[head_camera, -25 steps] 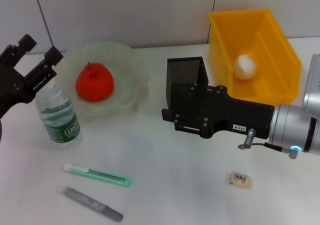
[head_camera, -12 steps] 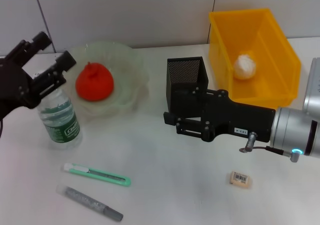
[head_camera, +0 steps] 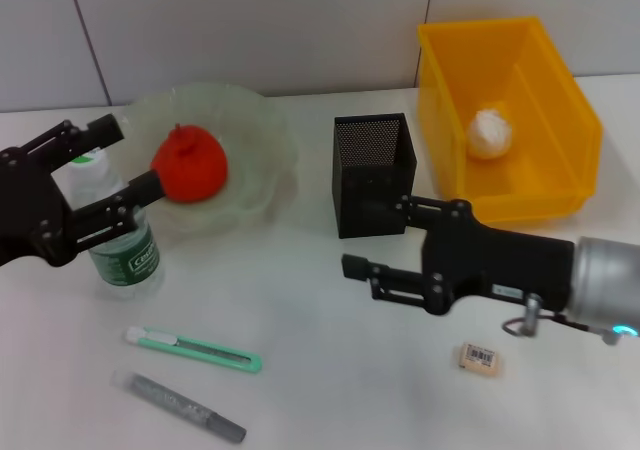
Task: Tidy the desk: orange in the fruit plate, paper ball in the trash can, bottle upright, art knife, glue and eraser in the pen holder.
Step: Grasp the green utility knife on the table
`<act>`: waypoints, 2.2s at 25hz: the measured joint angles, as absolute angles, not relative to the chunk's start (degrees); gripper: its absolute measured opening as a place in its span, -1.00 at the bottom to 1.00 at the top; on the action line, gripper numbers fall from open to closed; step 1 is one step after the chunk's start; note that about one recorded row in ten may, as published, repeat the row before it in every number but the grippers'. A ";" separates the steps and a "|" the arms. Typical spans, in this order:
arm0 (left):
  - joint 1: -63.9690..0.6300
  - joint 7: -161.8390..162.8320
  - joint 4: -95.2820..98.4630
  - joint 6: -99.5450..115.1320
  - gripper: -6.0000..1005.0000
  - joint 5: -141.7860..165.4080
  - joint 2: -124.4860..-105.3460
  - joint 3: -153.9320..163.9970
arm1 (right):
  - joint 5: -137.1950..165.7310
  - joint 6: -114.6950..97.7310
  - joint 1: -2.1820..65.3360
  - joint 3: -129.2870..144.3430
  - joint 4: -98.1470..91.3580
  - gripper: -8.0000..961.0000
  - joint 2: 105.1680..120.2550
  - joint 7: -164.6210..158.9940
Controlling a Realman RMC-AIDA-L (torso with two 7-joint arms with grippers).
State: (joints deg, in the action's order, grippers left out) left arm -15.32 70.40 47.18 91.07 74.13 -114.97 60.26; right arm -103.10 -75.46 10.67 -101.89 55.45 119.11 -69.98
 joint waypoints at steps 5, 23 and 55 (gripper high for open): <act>-13.54 72.54 50.01 91.33 0.60 76.67 -114.96 58.97 | -100.55 -82.61 10.27 -107.84 53.18 0.58 118.97 -67.28; -9.21 93.08 73.12 90.40 0.60 104.07 -118.46 57.37 | -90.54 -88.79 8.27 -118.06 51.10 0.59 119.10 -66.58; -23.11 126.05 93.19 91.25 0.60 146.26 -118.60 84.70 | -90.85 -89.16 8.73 -118.12 48.32 0.59 119.09 -66.53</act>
